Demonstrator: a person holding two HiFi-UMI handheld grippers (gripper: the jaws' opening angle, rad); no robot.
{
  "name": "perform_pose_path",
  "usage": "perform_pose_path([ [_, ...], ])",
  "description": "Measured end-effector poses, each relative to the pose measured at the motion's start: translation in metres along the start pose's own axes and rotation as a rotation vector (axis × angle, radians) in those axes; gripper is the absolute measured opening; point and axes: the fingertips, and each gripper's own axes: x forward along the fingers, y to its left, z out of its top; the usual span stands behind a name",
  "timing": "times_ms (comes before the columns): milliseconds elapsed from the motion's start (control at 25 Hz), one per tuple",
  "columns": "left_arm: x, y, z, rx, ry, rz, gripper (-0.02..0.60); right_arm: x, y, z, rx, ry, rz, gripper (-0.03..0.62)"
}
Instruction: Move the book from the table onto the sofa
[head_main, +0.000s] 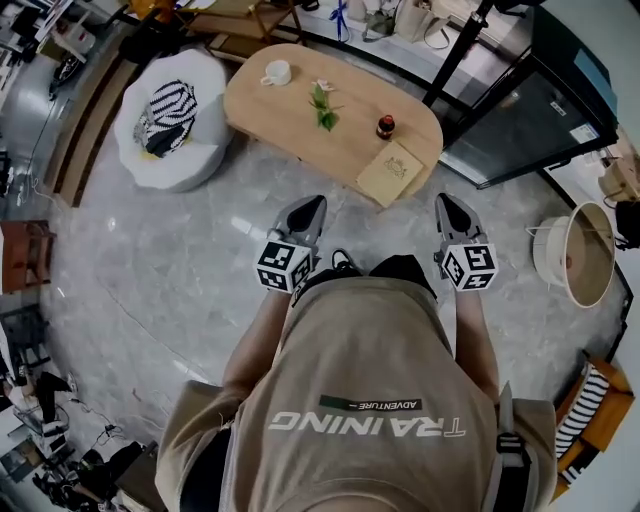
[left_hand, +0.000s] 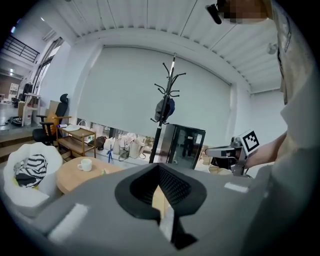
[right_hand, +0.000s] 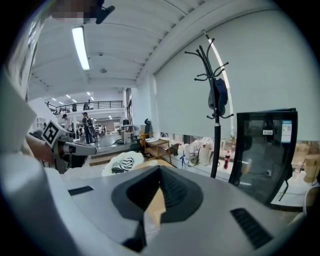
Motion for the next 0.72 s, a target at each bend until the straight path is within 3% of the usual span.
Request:
perform_pose_path([
  [400, 0.034, 0.030, 0.000, -0.043, 0.018, 0.004, 0.006, 0.038, -0.004, 0.009, -0.021, 0.040, 0.024, 0.005],
  [600, 0.055, 0.035, 0.005, -0.046, 0.041, 0.010, 0.006, 0.067, -0.023, -0.002, 0.001, 0.079, 0.052, 0.005],
  [720, 0.075, 0.043, 0.015, -0.056, 0.050, 0.021, 0.006, 0.090, -0.041, 0.013, -0.035, 0.064, 0.066, 0.005],
])
